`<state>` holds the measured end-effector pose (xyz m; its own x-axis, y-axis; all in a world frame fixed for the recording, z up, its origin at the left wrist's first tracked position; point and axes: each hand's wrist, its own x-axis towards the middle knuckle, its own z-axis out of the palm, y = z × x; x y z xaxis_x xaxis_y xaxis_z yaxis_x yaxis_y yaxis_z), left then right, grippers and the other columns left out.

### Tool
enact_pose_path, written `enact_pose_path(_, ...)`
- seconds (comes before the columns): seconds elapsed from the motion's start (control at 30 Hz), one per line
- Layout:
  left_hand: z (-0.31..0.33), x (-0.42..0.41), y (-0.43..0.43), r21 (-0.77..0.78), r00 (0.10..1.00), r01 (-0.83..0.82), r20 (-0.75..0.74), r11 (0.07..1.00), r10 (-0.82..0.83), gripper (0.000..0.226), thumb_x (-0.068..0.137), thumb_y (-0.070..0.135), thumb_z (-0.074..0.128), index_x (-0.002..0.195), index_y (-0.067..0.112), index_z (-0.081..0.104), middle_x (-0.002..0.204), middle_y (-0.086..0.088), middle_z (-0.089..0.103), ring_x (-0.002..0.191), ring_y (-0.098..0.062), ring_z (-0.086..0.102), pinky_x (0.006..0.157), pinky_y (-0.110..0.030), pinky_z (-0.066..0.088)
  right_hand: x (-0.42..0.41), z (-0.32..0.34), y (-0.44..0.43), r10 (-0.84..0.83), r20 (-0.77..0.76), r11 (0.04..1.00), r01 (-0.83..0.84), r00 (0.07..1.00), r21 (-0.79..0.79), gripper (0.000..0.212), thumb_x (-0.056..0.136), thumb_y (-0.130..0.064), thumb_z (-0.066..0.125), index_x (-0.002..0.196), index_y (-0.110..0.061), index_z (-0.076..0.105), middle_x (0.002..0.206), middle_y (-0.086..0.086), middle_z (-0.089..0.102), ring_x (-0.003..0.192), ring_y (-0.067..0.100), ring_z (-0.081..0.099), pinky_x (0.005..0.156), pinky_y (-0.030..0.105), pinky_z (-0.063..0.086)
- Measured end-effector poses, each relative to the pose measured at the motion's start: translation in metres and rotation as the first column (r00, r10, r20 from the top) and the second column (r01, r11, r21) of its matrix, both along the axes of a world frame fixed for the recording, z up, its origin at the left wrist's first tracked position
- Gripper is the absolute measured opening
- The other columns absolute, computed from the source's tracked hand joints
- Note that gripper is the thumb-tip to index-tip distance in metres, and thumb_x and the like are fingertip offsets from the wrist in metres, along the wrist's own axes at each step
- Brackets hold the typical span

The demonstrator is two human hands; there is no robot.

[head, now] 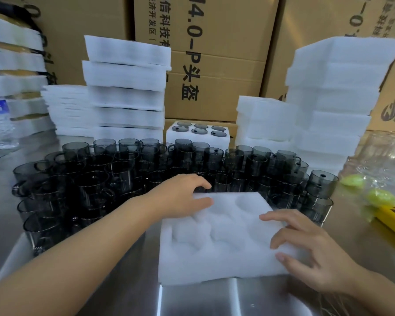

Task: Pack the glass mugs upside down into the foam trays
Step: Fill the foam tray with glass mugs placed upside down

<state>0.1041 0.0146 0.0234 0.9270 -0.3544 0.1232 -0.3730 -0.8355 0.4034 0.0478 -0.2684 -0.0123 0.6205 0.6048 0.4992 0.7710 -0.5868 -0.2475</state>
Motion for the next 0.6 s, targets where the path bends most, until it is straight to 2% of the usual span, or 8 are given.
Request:
enact_pose_path(0.07, -0.006, 0.001, -0.004, 0.001, 0.999, 0.046, -0.014, 0.999, -0.046, 0.042, 0.092, 0.046, 0.053, 0.13, 0.03, 0.054, 0.14, 0.017, 0.048, 0.11, 0.005, 0.052, 0.097, -0.019, 0.034, 0.001, 0.001, 0.009, -0.012, 0.059, 1.0, 0.012, 0.998, 0.005, 0.019, 0.079, -0.035, 0.056, 0.073, -0.021, 0.068, 0.118, -0.007, 0.06, 0.105, 0.009, 0.053, 0.078, 0.029, 0.045)
enact_pose_path(0.17, -0.016, 0.003, -0.007, 0.009, 0.997, 0.062, -0.049, 0.998, -0.062, 0.038, 0.093, 0.049, 0.049, 0.127, 0.034, 0.058, 0.147, 0.023, 0.037, 0.13, -0.001, 0.04, 0.108, -0.024, 0.03, 0.005, 0.004, 0.025, -0.017, 0.159, 1.0, 0.018, 0.987, -0.007, 0.022, 0.079, -0.038, 0.057, 0.07, -0.021, 0.068, 0.108, -0.008, 0.063, 0.093, 0.009, 0.055, 0.069, 0.033, 0.049)
enact_pose_path(0.23, -0.019, 0.003, -0.006, 0.006, 0.997, 0.062, -0.053, 0.998, -0.062, 0.032, 0.094, 0.049, 0.046, 0.12, 0.038, 0.062, 0.148, 0.026, 0.034, 0.131, -0.001, 0.039, 0.104, -0.022, 0.029, 0.01, 0.011, 0.035, -0.068, 0.179, 0.998, 0.068, 0.982, 0.01, 0.028, 0.083, -0.042, 0.054, 0.069, -0.022, 0.068, 0.103, -0.011, 0.063, 0.087, 0.01, 0.056, 0.067, 0.035, 0.049)
enact_pose_path(0.27, -0.019, 0.002, -0.005, 0.011, 0.996, 0.066, -0.056, 0.998, -0.066, 0.031, 0.095, 0.049, 0.043, 0.118, 0.04, 0.062, 0.149, 0.026, 0.032, 0.129, -0.001, 0.04, 0.102, -0.021, 0.028, 0.015, 0.018, 0.04, -0.121, 0.131, 0.993, 0.122, 0.984, 0.0, 0.033, 0.085, -0.048, 0.05, 0.07, -0.024, 0.068, 0.102, -0.015, 0.062, 0.089, 0.008, 0.056, 0.07, 0.033, 0.048)
enact_pose_path(0.33, -0.018, 0.001, -0.004, 0.013, 0.995, 0.076, -0.066, 0.997, -0.075, 0.03, 0.096, 0.05, 0.041, 0.115, 0.041, 0.062, 0.15, 0.026, 0.03, 0.129, -0.002, 0.04, 0.103, -0.023, 0.025, 0.026, 0.038, 0.049, -0.243, -0.1, 0.967, 0.234, 0.965, -0.099, 0.037, 0.082, -0.063, 0.044, 0.076, -0.035, 0.067, 0.098, -0.024, 0.061, 0.089, -0.003, 0.055, 0.074, 0.023, 0.045)
enact_pose_path(0.4, -0.018, 0.001, -0.004, 0.022, 0.994, 0.086, -0.065, 0.996, -0.085, 0.031, 0.096, 0.051, 0.041, 0.115, 0.041, 0.062, 0.15, 0.026, 0.029, 0.125, -0.001, 0.041, 0.101, -0.024, 0.024, 0.039, 0.053, 0.054, -0.298, -0.278, 0.948, 0.251, 0.913, -0.194, 0.027, 0.075, -0.061, 0.05, 0.076, -0.041, 0.067, 0.082, -0.022, 0.064, 0.073, -0.007, 0.055, 0.062, 0.013, 0.042)
enact_pose_path(0.5, -0.018, 0.0, -0.004, 0.015, 0.994, 0.091, -0.06, 0.996, -0.09, 0.029, 0.094, 0.052, 0.044, 0.114, 0.042, 0.063, 0.149, 0.027, 0.031, 0.107, 0.004, 0.041, 0.096, -0.022, 0.024, 0.056, 0.069, 0.071, -0.289, -0.235, 0.957, 0.271, 0.928, -0.107, 0.016, 0.08, -0.048, 0.057, 0.071, -0.038, 0.067, 0.073, -0.027, 0.062, 0.062, -0.002, 0.054, 0.058, 0.011, 0.041)
enact_pose_path(0.6, -0.019, 0.002, -0.003, -0.01, 0.995, 0.086, -0.044, 0.996, -0.086, 0.027, 0.093, 0.051, 0.048, 0.112, 0.042, 0.064, 0.148, 0.027, 0.034, 0.118, 0.001, 0.046, 0.097, -0.02, 0.028, 0.07, 0.078, 0.095, -0.221, -0.275, 0.975, 0.208, 0.936, -0.074, 0.017, 0.082, -0.047, 0.059, 0.073, -0.035, 0.068, 0.069, -0.026, 0.062, 0.059, -0.004, 0.053, 0.055, 0.01, 0.04)
